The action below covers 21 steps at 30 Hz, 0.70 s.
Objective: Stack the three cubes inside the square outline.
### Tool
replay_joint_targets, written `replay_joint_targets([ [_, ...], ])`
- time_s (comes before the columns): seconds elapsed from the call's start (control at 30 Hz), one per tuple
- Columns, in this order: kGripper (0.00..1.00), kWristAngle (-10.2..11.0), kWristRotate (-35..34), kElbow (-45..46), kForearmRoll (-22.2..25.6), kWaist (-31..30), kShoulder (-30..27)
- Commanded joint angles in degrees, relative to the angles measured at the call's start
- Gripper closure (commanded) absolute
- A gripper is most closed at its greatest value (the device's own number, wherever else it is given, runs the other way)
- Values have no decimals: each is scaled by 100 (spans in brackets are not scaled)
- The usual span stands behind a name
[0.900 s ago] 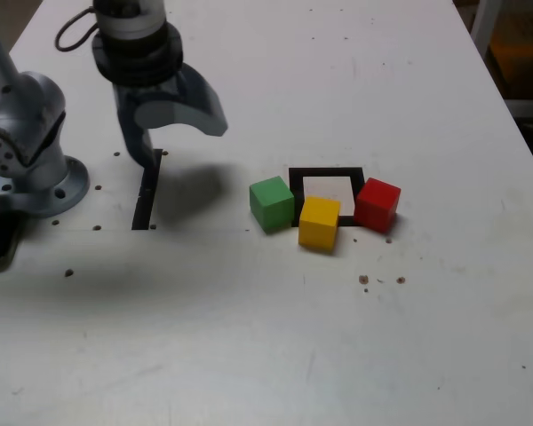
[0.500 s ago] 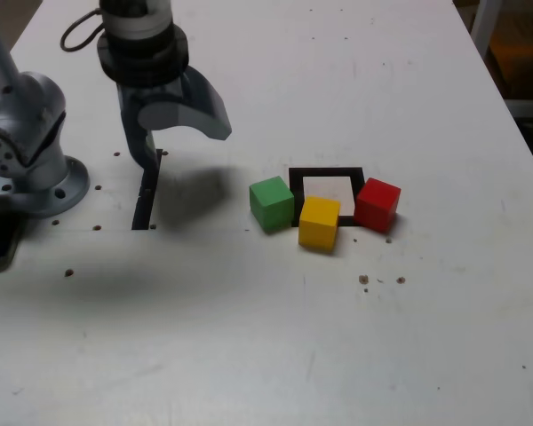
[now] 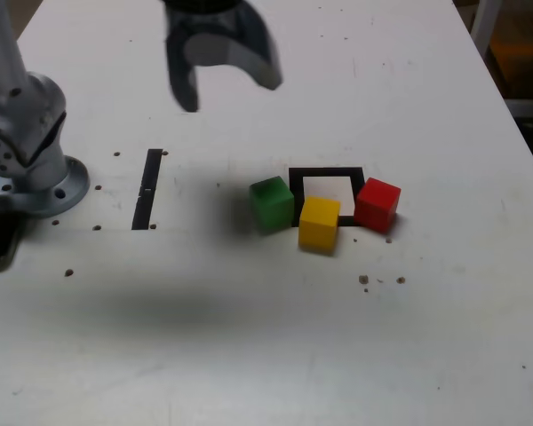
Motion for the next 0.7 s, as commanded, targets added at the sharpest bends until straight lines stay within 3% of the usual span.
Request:
replay_joint_targets([
  [0.0, 14, -38, 163, -547, 34, -9, 161],
  [0.43, 15, -262, 1291, -1967, 349, -9, 1251],
  [0.67, 15, -432, 1705, -2284, 325, -9, 1709],
])
